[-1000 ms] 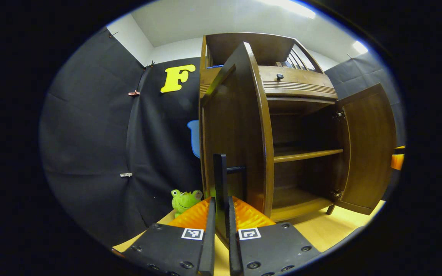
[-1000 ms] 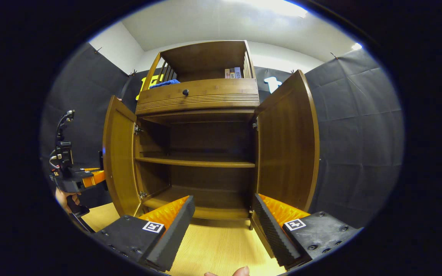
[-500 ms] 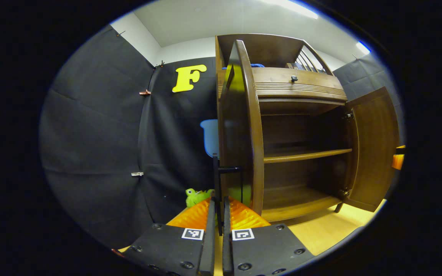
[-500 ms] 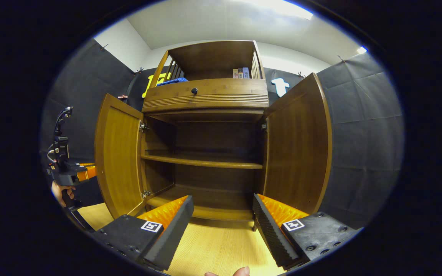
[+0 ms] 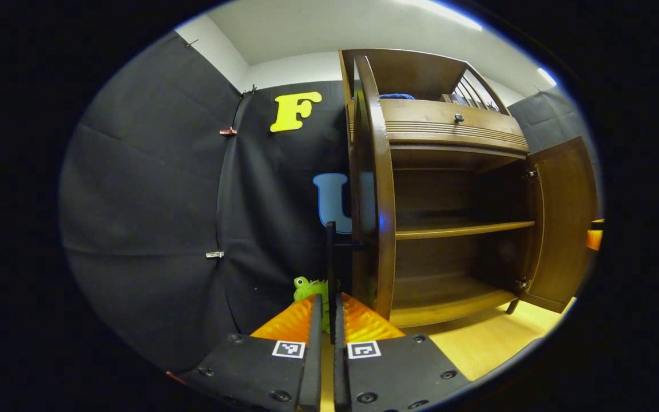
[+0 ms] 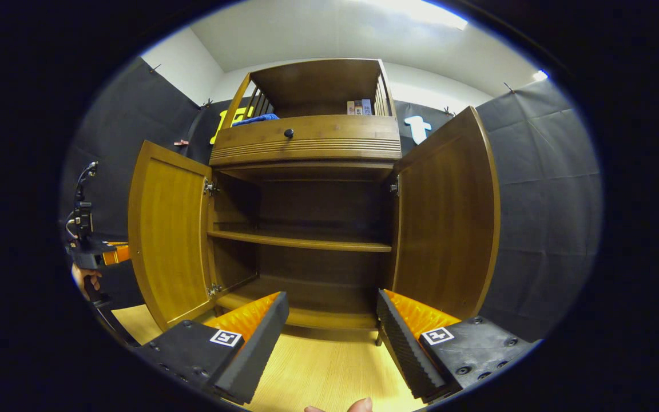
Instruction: Open the right door of the double-door shoe cabinet with the right hand, and open the left door with the left hand.
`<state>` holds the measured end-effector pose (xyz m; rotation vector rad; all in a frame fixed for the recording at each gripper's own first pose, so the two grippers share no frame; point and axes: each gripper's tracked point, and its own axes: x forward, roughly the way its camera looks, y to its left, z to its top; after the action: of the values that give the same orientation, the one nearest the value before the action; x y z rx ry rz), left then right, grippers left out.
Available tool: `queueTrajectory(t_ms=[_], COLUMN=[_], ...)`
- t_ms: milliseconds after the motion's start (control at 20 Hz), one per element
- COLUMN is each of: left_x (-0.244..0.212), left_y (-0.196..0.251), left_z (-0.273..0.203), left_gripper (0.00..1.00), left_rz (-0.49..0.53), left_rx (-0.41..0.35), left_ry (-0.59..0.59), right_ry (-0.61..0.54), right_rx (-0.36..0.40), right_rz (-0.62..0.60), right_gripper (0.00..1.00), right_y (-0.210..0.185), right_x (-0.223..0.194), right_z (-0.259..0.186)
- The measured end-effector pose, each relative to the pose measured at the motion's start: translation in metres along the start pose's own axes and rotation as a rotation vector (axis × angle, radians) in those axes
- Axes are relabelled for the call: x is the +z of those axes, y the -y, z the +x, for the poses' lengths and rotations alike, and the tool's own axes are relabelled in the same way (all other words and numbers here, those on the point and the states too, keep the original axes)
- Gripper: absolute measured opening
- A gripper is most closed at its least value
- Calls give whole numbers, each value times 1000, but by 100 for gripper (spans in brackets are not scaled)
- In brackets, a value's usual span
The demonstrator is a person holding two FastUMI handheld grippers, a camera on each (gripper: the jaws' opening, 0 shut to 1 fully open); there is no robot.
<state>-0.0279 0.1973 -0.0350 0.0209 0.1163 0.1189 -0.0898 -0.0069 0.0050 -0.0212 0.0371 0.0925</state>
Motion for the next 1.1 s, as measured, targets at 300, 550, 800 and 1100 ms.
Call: queueTrajectory(t_ms=[300, 550, 800, 1100], left_x=[6, 30, 39, 43], left_y=[-8, -13, 28, 77], left_z=[-14, -41, -60, -59], left_gripper=[26, 79, 95, 96], left_rz=[52, 57, 15, 63], left_rx=[72, 133, 15, -42], left_ry=[19, 84, 82, 77], right_ry=[6, 4, 7, 17], right_rx=[0, -7, -6, -10], right_rz=[-4, -2, 4, 19], right_gripper=[100, 100, 100, 100], right_y=[0, 5, 6, 11], right_x=[3, 0, 1, 2], right_z=[1, 1, 1, 3])
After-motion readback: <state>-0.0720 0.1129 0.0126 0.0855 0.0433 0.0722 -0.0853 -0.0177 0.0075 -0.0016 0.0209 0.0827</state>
